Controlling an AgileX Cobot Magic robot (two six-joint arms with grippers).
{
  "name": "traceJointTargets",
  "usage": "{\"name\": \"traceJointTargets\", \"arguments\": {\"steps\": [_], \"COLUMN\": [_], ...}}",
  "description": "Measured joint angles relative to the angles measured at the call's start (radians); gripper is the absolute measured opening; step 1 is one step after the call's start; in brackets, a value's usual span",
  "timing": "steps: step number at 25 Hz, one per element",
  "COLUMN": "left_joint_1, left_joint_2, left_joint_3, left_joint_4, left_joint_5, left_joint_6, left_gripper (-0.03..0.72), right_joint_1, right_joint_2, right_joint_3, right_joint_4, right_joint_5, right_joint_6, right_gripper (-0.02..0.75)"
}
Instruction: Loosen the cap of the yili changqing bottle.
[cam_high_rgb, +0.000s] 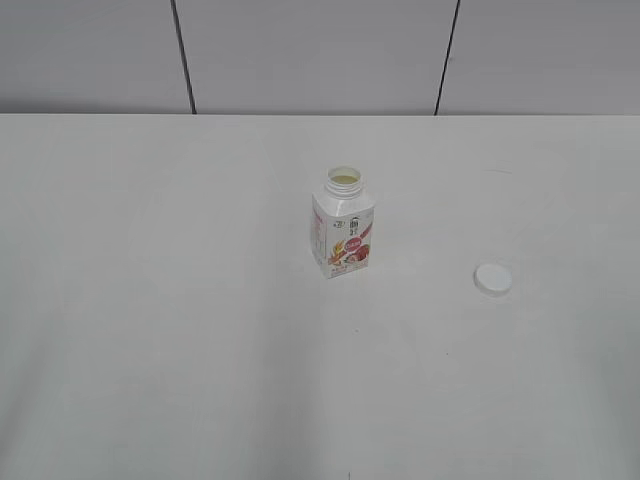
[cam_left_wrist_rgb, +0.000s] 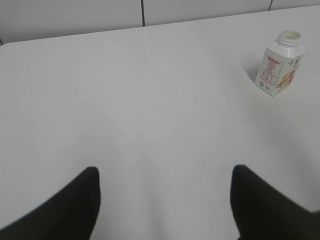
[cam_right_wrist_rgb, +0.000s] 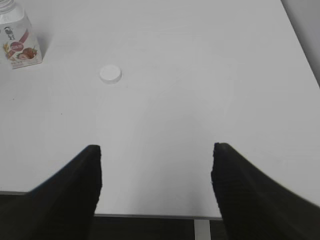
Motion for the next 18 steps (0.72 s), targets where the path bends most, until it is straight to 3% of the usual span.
{"name": "traceJointTargets", "arguments": {"steps": [18], "left_joint_1": [0.000], "left_joint_2": [0.000], "left_joint_3": [0.000], "left_joint_4": [-0.019], "left_joint_5": [0.000], "left_joint_6": [-0.016], "left_gripper": [0.496], "right_joint_1": [0.000], "right_joint_2": [-0.001], "right_joint_3": [0.023], "right_joint_4": [-0.020], "right_joint_5": [-0.064], "right_joint_6": [0.013], "right_gripper": [0.545]}}
